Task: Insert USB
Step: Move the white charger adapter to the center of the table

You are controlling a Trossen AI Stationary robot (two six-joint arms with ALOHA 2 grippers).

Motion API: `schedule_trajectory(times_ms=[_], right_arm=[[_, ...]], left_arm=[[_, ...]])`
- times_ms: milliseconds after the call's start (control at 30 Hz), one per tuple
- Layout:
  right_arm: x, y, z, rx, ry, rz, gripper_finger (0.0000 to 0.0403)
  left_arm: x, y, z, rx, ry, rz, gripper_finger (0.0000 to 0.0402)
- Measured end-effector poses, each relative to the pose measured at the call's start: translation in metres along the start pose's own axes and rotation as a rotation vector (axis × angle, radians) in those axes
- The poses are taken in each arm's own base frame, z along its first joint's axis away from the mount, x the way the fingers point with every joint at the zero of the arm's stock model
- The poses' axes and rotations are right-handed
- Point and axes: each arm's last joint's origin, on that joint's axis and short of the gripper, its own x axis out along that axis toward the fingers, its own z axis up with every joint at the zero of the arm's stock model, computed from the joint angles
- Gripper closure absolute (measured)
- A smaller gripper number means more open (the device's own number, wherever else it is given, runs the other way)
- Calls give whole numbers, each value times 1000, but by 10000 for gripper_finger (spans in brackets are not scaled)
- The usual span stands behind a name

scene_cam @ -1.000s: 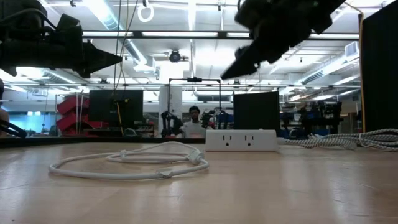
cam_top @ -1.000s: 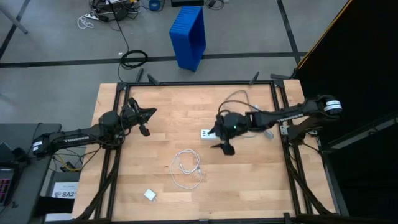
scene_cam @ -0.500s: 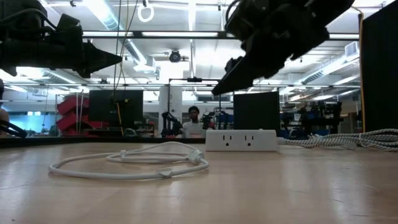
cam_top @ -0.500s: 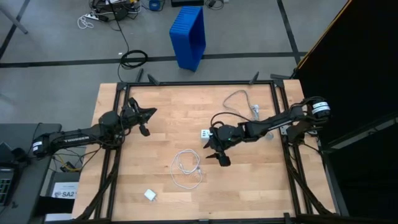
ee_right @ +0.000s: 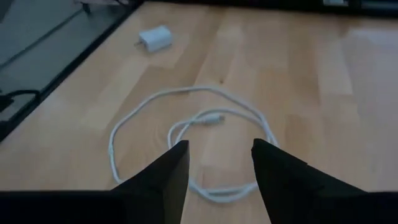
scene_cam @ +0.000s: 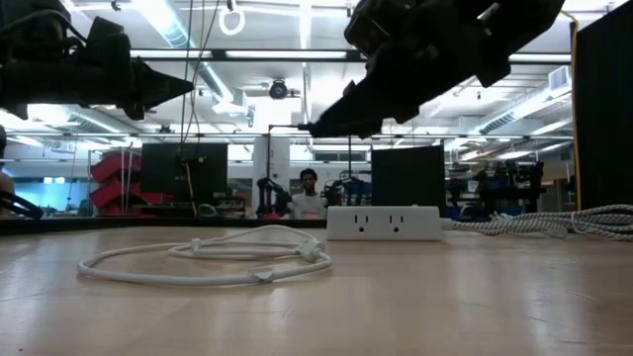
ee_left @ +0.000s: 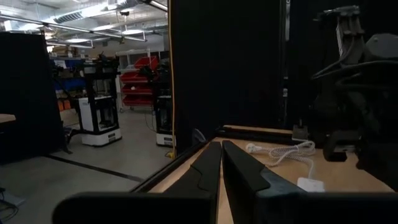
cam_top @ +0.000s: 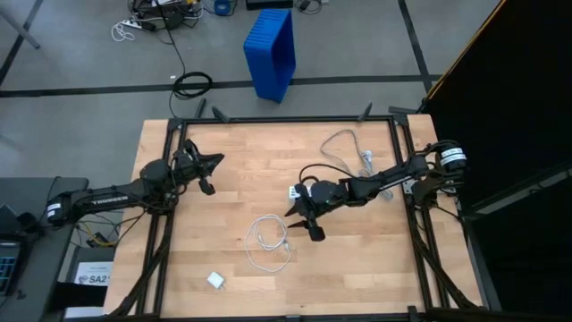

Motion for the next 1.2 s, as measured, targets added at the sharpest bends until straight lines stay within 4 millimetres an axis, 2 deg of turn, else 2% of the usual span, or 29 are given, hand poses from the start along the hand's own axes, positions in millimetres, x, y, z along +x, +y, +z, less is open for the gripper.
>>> schedule_trajectory(times_ms=[167, 367, 433, 533, 667, 800, 933, 1067, 1200], right_arm=[[12, 9, -1, -107, -26, 23, 260], [26, 12, 11, -142, -36, 34, 254], [26, 10, 15, -142, -43, 29, 250], [22, 7, 19, -137, -53, 22, 248], [15, 4, 23, -138, -45, 12, 252], [4, 2, 30, -132, -33, 6, 265], [-5, 2, 35, -132, -25, 5, 277], [-11, 4, 37, -136, -11, 9, 285], [-13, 4, 30, -131, 11, 11, 289]], left_arm=[[0, 0, 0, -3, 1, 0, 401], [0, 0, -3, -47, 39, -6, 401], [1, -3, -4, -43, 78, -74, 399], [3, -8, 5, -48, 93, -203, 389], [7, -12, 21, -103, 91, -264, 358], [10, -19, 46, -115, 112, -357, 321], [14, -26, 69, -124, 238, -356, 297], [22, -35, 87, -122, 367, -373, 291], [29, -47, 89, -132, 605, -351, 291]])
